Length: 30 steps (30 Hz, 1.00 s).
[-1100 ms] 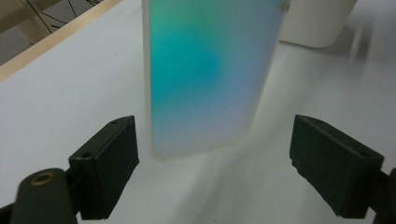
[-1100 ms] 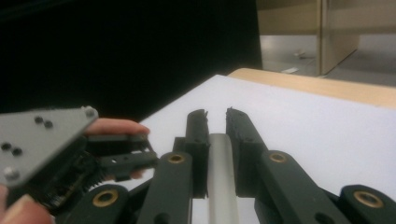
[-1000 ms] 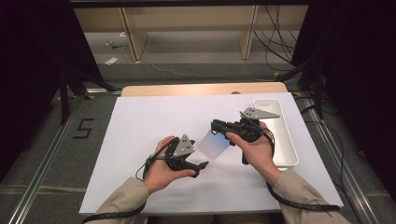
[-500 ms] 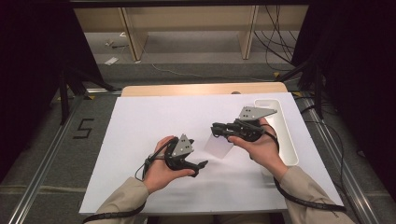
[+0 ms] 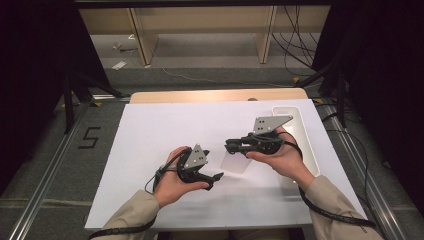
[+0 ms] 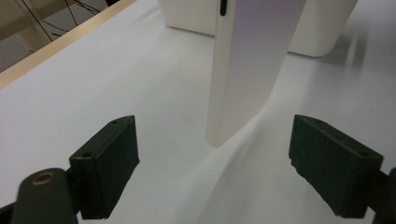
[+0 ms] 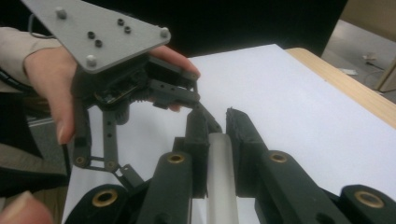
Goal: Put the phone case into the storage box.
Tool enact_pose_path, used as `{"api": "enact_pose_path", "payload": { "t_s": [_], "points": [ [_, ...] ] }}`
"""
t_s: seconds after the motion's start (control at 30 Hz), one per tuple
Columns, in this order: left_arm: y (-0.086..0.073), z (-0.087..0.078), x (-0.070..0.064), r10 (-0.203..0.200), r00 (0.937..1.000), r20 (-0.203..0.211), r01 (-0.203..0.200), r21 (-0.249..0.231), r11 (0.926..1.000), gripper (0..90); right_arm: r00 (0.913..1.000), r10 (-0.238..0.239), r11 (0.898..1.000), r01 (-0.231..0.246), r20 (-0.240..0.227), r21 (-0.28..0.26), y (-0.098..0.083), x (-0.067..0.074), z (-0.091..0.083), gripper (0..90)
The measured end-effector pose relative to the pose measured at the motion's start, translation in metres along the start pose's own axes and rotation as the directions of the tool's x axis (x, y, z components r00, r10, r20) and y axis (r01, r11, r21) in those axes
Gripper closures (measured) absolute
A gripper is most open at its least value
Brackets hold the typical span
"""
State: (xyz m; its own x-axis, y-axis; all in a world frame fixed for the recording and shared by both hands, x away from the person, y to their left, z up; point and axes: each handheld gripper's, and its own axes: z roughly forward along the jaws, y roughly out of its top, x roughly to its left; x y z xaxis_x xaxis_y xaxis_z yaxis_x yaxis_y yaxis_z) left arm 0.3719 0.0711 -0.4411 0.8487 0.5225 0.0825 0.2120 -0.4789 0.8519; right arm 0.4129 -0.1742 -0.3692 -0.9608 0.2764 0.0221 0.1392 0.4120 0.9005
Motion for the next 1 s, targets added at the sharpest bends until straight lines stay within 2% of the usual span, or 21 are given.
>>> {"api": "enact_pose_path", "payload": {
  "t_s": [0.27, 0.37, 0.63, 1.0],
  "points": [
    [0.0, 0.003, -0.002, 0.006, 0.9997, 0.024, -0.007, 0.01, 0.9999, 17.1, 0.999, -0.013, 1.0, 0.013, -0.043, 0.015, 0.002, 0.002, 0.0, 80.1],
    [-0.001, 0.005, -0.003, 0.011, 0.9988, 0.048, -0.012, 0.017, 0.9998, 21.9, 0.9985, -0.011, 1.0, 0.012, -0.053, 0.018, 0.002, 0.004, 0.001, 80.1],
    [-0.003, 0.013, -0.005, 0.027, 0.9961, 0.084, -0.031, 0.043, 0.9986, 27.1, 0.9972, -0.003, 1.0, 0.004, -0.075, 0.018, 0.005, 0.01, 0.002, 80.1],
    [-0.006, 0.022, -0.004, 0.061, 0.9899, 0.128, -0.065, 0.025, 0.9976, 46.1, 0.996, 0.024, 1.0, -0.022, -0.086, 0.02, 0.002, 0.009, 0.005, 80.1]
  ]
}}
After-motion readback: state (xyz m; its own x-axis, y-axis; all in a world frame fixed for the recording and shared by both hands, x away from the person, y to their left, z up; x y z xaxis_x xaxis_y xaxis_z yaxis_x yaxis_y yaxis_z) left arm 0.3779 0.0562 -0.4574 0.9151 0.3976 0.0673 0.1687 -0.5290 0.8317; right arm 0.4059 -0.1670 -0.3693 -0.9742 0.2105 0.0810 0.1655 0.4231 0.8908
